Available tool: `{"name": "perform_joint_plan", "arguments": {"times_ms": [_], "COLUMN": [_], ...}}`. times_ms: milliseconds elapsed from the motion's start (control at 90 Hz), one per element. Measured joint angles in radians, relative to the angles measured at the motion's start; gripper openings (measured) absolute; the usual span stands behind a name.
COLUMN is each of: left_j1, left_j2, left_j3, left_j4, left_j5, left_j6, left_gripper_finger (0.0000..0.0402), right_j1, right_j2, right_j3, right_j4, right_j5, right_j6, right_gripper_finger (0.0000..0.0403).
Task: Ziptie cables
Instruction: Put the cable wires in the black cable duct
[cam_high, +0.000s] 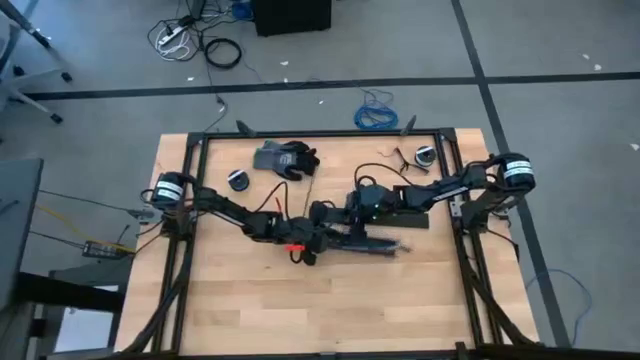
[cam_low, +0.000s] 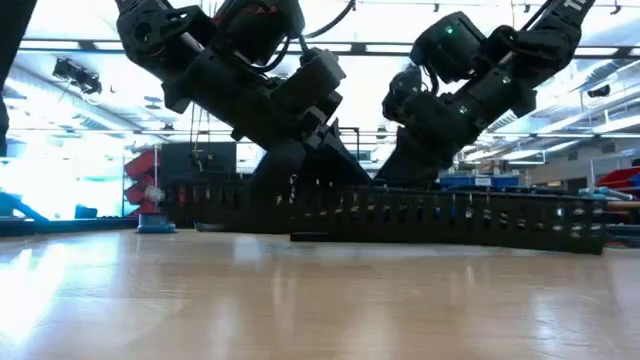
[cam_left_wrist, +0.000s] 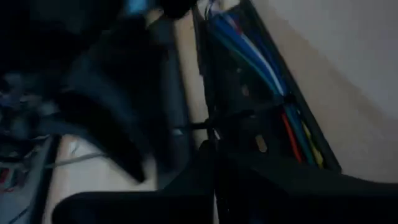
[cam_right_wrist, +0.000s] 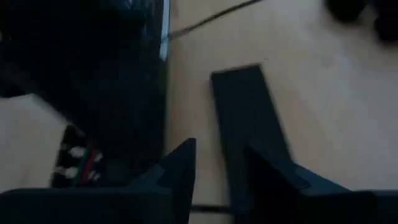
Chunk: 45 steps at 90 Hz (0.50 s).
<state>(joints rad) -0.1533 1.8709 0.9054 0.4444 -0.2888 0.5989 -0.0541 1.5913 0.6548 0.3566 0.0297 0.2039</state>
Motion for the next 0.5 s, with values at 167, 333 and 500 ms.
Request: {"name": "perform_joint_plan", "arguments": {"times_ms": [167,333,500], "left_j1": [0.001,0.008,0.012], "left_j2": [0.0,0.001,0.002], "left_j3": [0.0,0.0,-0.002], "left_j4": [-0.016,-0.04,-0.052], "left_j5": [0.013,-0.012,-0.042], "left_j6": [-0.019,-0.052,-0.057], "left_gripper_finger": [0.0,0.0,0.0], "right_j1": [-0.014,-0.008,0.054], "right_j2": [-0.02,-0.069,-0.087], "right_j3": [0.002,0.002,-0.005], "right_j4": [0.032,0.028,-0.04], "right_j5": [-0.029,-0.11,-0.078], "right_j6": [0.001,0.036,0.093], "right_gripper_finger": [0.0135,0.0133,0.0131]}}
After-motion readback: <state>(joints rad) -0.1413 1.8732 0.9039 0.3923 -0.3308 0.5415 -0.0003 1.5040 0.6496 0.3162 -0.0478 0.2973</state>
